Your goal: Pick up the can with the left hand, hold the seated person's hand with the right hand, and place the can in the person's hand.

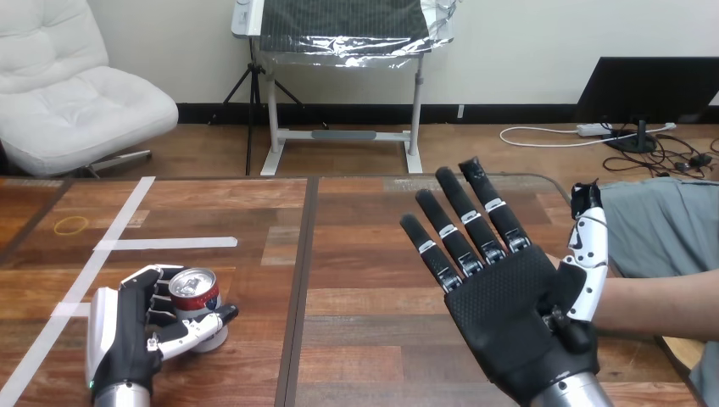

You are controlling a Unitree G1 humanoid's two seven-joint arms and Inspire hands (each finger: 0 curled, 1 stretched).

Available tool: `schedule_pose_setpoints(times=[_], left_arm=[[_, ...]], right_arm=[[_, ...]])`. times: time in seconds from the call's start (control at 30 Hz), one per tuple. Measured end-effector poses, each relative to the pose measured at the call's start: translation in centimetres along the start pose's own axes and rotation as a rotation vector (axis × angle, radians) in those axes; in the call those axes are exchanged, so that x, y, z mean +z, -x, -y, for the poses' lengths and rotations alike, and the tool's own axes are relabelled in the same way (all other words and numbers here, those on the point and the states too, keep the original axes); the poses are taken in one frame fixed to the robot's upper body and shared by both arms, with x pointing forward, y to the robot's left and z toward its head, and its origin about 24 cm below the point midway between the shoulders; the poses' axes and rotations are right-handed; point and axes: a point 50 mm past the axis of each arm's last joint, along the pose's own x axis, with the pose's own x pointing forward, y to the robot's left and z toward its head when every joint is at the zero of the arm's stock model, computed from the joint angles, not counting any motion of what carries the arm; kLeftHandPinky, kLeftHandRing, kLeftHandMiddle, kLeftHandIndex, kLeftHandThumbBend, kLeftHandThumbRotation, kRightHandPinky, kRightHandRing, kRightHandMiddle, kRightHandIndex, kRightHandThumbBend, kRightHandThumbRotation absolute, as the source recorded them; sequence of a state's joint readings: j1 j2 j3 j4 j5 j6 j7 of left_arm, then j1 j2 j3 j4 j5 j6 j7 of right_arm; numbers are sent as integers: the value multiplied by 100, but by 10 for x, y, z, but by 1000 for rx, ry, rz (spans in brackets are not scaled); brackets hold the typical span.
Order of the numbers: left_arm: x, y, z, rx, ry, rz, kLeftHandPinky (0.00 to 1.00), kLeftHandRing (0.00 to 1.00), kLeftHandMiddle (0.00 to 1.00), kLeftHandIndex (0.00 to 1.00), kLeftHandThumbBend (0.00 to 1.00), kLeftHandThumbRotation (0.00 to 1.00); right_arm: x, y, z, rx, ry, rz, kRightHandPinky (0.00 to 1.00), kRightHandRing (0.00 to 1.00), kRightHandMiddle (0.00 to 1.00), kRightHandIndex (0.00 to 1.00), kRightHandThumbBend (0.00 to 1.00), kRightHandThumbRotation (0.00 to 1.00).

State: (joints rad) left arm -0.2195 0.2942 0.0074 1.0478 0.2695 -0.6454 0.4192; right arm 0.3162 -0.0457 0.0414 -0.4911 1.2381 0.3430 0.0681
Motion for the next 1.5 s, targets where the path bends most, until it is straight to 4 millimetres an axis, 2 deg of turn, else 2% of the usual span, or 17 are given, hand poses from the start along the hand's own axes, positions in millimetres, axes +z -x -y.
schedule_pose_setpoints(times=[0.97, 1.5], left_arm=[[4, 2, 6, -15, 19, 37, 42, 45, 49, 54, 65, 0], [25, 3, 20, -53, 132, 137, 43, 45, 49, 54, 65, 0]], right_arm=[[1, 0, 4, 1, -6, 6, 100, 98, 93, 93, 47, 86], [2, 0, 5, -5, -6, 8, 100, 95, 92, 92, 46, 81]])
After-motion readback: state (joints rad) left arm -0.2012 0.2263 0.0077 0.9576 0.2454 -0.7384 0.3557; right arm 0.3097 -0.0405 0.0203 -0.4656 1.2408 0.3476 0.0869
